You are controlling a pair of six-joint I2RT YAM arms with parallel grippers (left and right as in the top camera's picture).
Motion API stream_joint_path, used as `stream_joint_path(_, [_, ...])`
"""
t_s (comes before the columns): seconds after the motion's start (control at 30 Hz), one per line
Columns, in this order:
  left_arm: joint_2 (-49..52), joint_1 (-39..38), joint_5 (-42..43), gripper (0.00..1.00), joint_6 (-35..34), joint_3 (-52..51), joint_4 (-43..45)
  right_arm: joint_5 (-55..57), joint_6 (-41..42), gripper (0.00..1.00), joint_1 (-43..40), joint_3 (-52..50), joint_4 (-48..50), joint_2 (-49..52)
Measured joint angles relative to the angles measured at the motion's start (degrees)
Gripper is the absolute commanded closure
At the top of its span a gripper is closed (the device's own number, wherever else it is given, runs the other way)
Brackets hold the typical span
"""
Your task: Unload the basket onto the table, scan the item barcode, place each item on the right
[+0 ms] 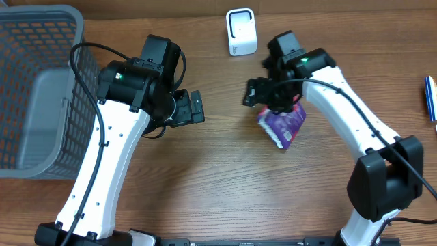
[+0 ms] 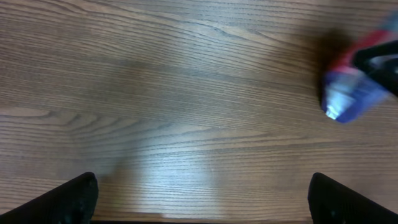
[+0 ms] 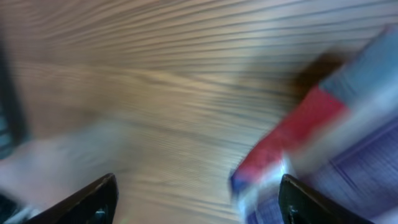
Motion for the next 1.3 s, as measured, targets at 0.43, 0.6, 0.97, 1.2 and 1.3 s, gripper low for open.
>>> stream_joint_path(0.43, [0.00, 0.00, 0.00, 0.00, 0.00, 0.00, 0.02, 6.10, -4.48, 0.13, -10.45, 9.57, -16.39, 0.33])
stream_joint_path(0.6, [0.00, 0.00, 0.00, 0.00, 0.00, 0.00, 0.00, 10.69, -4.66, 0.51, -13.20, 4.83, -11.45, 0.33])
stream_joint_path(0.97, [0.00, 0.00, 0.00, 0.00, 0.00, 0.00, 0.02, 16.44, 3.37, 0.88, -12.92, -14.60, 3.32, 1.11])
stream_joint_path(1.2, [0.00, 0.00, 0.00, 0.00, 0.00, 0.00, 0.02, 7.43, 6.03, 0.96, -10.84, -21.97, 14.91, 1.36])
stream_joint_path(1.3, [0.00, 0.00, 0.00, 0.00, 0.00, 0.00, 0.00, 3.02, 6.67, 0.96, -9.84, -22.14, 18.71, 1.40])
